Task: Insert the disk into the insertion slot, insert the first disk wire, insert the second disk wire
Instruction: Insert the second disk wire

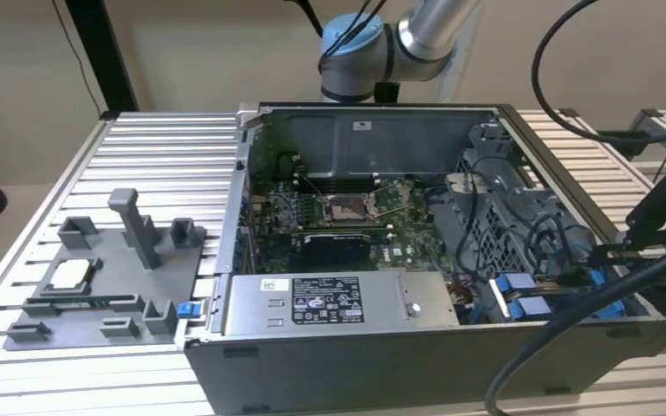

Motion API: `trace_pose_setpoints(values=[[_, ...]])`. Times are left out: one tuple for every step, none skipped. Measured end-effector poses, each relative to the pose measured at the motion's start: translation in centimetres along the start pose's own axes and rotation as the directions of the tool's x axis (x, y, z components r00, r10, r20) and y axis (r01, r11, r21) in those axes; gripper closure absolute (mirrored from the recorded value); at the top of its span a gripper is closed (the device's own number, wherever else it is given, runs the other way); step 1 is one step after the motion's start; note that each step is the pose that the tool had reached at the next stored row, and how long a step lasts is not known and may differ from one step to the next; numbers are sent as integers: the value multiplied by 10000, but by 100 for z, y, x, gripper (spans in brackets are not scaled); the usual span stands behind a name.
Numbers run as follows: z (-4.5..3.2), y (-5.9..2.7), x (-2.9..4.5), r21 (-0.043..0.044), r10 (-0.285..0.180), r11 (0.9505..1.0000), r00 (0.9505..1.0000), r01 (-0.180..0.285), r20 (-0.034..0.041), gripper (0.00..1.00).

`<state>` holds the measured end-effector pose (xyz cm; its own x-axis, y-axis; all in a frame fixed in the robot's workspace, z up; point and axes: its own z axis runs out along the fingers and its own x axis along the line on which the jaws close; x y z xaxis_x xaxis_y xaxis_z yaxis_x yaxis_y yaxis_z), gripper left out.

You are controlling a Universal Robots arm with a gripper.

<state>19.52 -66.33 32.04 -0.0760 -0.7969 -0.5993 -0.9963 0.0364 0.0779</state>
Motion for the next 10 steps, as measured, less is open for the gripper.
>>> trace_pose_setpoints(values=[[0, 1, 0, 1, 0, 10000, 10000, 0, 28, 100], [0, 2, 0, 1, 0, 10000, 10000, 0, 55, 100], [0, 5, 0, 3, 1, 10000, 10000, -1, 59, 100], [-6, 12, -4, 3, 1, 10000, 10000, -1, 61, 100], [-20, 23, -15, 3, 1, 10000, 10000, -1, 61, 100], [-47, 38, -37, 2, 0, 10000, 10000, 0, 62, 100], [-79, 57, -62, 2, 1, 10000, 10000, -1, 61, 100], [-110, 82, -85, 2, 1, 10000, 10000, -1, 63, 100], [-135, 109, -105, 2, 0, 10000, 10000, 0, 61, 100], [-152, 134, -119, 2, 0, 10000, 10000, 0, 60, 100]])
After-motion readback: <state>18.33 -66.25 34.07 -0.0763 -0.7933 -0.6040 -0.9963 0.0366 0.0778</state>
